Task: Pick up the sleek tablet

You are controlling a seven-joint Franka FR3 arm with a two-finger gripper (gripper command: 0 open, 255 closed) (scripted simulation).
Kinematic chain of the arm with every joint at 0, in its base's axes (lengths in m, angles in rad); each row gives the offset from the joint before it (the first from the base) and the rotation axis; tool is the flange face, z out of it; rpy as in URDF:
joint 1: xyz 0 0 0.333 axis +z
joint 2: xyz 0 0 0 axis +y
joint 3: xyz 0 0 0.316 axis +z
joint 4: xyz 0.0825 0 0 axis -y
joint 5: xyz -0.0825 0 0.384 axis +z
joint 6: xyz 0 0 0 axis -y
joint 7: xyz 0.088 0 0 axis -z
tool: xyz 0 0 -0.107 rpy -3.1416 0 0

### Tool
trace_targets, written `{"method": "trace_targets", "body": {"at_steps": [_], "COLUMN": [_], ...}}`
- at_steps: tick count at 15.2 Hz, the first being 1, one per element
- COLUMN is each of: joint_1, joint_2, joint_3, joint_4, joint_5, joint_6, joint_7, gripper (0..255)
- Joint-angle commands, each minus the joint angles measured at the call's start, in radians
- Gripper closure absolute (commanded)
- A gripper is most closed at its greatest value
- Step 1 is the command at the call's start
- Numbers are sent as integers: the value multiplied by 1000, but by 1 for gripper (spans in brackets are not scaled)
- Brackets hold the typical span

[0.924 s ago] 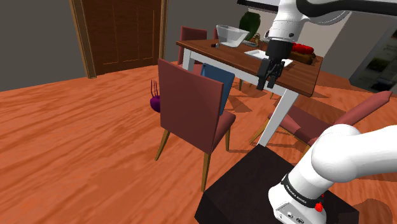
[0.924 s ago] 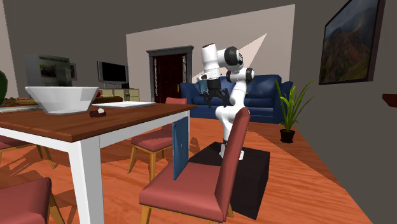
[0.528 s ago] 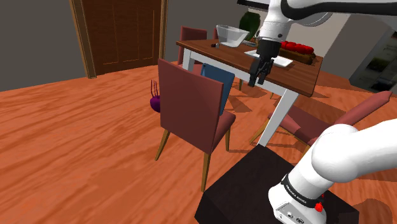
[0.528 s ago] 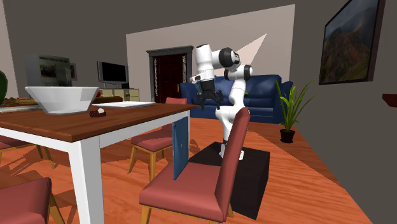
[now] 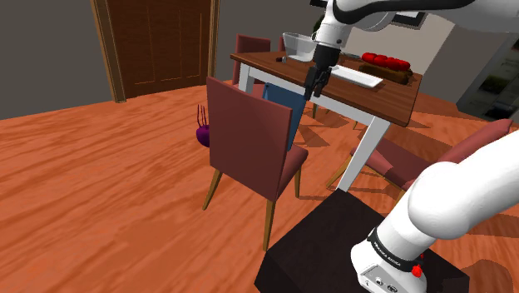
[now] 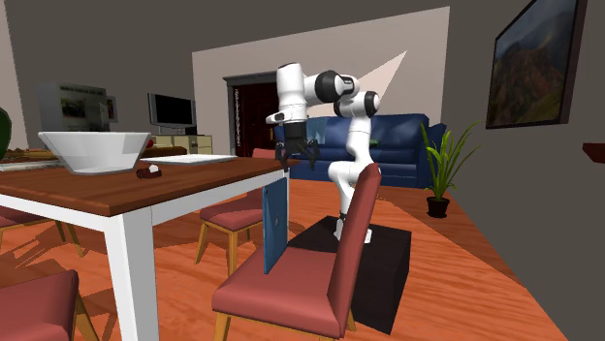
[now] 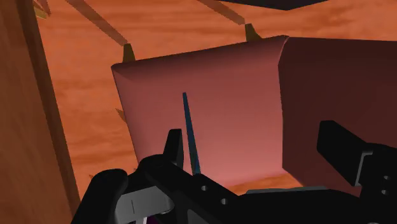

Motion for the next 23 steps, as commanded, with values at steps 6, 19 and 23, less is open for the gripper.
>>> {"method": "trace_targets", "body": {"at_steps": [6, 19, 23], "joint_1": [14, 14, 14], "joint_2": [224, 231, 231], "joint_3": [-28, -28, -28], "joint_4": [211, 118, 118], "joint_5": [15, 18, 18], "joint_6": [67, 167, 167], "joint_7": [-134, -140, -140], "gripper": [0, 255, 255]}}
